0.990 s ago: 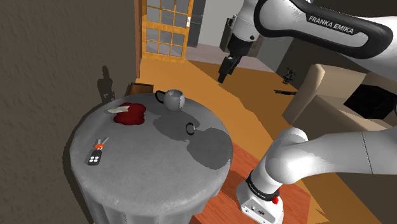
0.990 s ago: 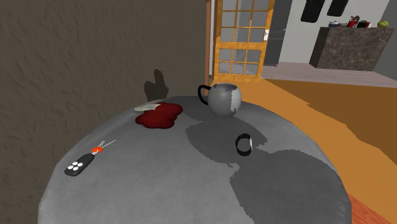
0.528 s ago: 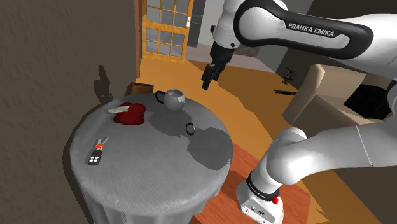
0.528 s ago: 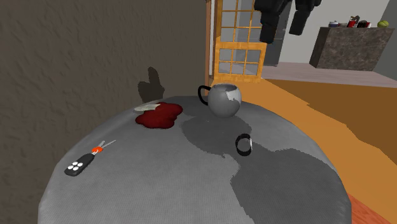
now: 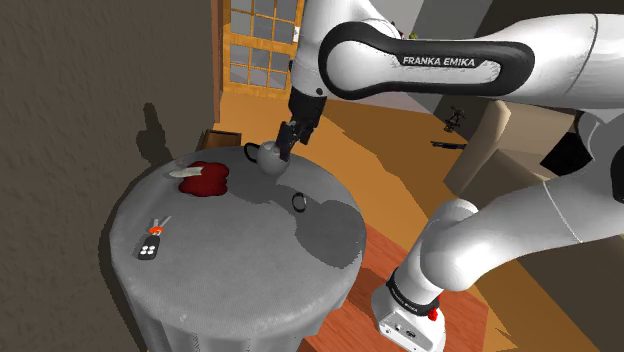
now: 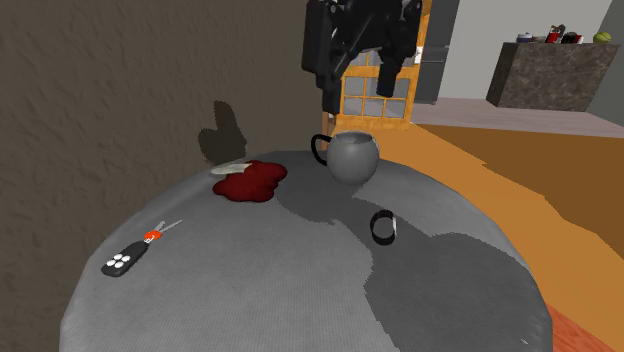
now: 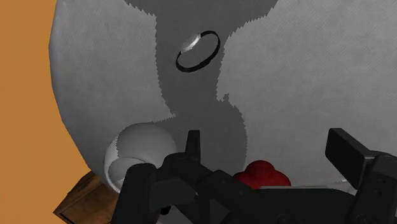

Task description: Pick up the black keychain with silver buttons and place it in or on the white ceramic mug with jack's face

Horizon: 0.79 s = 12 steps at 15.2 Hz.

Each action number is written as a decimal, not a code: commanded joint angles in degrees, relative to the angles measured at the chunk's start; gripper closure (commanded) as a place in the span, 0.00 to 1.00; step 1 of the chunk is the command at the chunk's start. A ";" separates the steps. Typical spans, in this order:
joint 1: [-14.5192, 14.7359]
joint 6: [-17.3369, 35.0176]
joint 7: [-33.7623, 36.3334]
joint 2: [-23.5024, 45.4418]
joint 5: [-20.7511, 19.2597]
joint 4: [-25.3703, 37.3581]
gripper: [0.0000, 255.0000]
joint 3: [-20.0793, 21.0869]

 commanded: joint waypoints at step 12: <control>3.16 10.47 13.06 22.39 -0.93 9.80 0.00 10.90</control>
